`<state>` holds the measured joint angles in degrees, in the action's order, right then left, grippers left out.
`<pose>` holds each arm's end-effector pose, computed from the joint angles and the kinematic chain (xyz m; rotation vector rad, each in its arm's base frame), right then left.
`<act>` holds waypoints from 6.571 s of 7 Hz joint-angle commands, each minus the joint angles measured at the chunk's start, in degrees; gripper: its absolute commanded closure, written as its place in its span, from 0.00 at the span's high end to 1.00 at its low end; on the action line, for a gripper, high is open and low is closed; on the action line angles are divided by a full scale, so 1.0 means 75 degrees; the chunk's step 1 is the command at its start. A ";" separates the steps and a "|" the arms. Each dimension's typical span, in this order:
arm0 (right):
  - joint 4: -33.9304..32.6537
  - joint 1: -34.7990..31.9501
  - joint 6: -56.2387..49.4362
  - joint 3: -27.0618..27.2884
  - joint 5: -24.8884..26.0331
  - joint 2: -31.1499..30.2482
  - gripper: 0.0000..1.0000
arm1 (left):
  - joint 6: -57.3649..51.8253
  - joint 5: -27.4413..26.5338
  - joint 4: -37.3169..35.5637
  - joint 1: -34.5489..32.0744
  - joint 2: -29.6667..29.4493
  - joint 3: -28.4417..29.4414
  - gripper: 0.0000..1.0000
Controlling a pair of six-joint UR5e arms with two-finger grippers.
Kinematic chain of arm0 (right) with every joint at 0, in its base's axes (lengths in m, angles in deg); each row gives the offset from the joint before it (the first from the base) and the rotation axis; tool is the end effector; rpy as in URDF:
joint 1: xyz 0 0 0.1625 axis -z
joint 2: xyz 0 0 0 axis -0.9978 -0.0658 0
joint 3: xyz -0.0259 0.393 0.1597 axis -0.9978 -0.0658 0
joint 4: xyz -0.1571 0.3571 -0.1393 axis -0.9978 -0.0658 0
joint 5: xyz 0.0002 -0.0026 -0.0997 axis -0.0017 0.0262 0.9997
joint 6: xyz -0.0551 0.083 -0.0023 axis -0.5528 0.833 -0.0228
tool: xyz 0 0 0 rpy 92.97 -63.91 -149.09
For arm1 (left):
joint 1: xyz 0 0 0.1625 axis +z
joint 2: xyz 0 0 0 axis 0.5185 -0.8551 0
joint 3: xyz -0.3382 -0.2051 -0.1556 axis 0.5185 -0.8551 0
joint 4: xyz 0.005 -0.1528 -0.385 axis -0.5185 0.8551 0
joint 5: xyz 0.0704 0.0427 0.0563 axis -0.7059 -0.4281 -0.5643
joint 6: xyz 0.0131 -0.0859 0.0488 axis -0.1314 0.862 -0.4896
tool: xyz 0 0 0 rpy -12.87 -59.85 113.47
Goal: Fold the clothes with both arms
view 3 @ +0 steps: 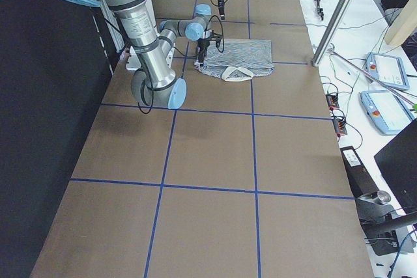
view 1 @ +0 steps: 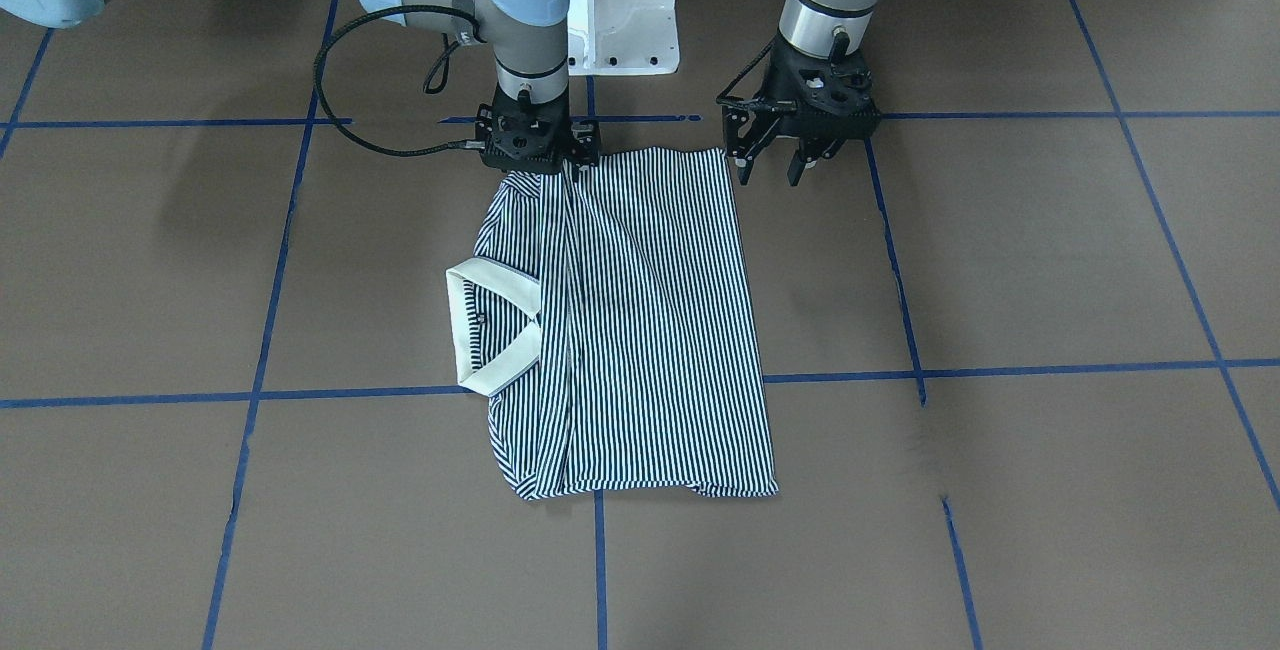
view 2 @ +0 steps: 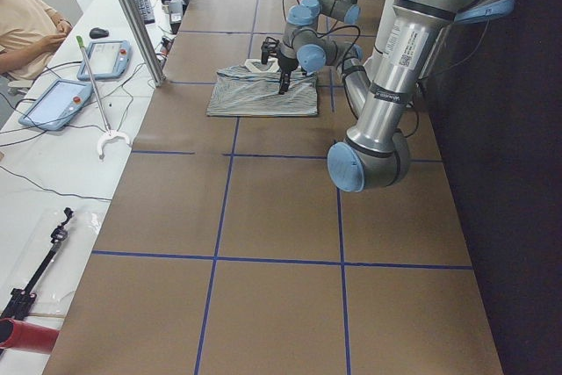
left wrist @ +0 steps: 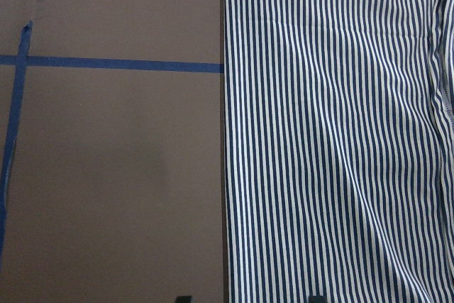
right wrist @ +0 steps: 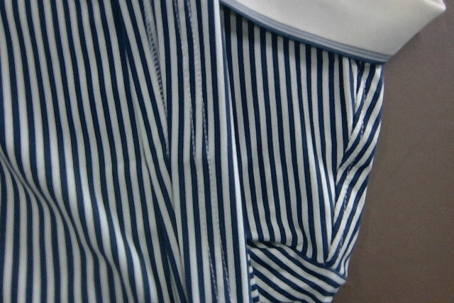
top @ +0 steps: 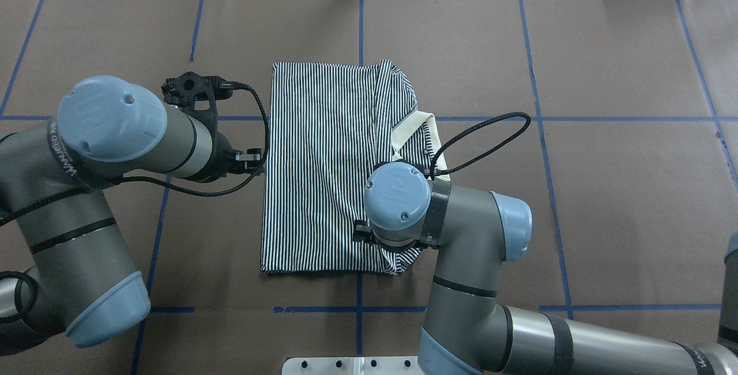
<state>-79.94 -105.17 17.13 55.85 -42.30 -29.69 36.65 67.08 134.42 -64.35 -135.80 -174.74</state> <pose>-0.5967 -0.3228 0.2255 -0.0417 -0.6874 0.0834 0.4065 -0.3966 0.2270 0.2000 0.8837 -0.1030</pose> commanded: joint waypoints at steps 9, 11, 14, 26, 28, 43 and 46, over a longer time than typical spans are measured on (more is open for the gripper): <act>-0.0805 -0.0250 -0.2137 0.0916 0.0133 -0.1202 1.00 | -0.0012 0.0012 0.0208 0.0010 -0.0003 0.0068 0.63; -0.1265 -0.0510 -0.3080 0.1522 0.0156 -0.1815 1.00 | 0.0000 0.0012 0.0208 0.0010 -0.0003 0.0057 0.63; -0.1219 -0.0707 -0.2964 0.1209 0.0145 -0.1038 1.00 | -0.0012 0.0012 0.0197 -0.0013 0.0009 0.0010 0.63; 0.0212 -0.1083 -0.2413 -0.1924 0.0075 0.0855 1.00 | -0.0012 0.0234 0.0173 -0.0142 0.0079 -0.0318 0.63; 0.0235 -0.1365 -0.2762 -0.1317 0.0027 0.0190 1.00 | 0.0000 0.0234 0.0173 -0.0131 0.0091 -0.0318 0.63; 0.0985 -0.2032 -0.2985 -0.4173 -0.0100 0.2096 1.00 | -0.0012 0.0223 0.0161 -0.0154 0.0126 -0.0494 0.63; 0.0950 -0.2617 -0.3861 -0.3300 -0.0545 0.1035 1.00 | -0.0012 0.0211 0.0150 -0.0166 0.0138 -0.0506 0.63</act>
<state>-72.62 -122.70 -8.17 27.27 -44.87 -17.65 36.57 68.73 135.56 -65.54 -134.80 -178.50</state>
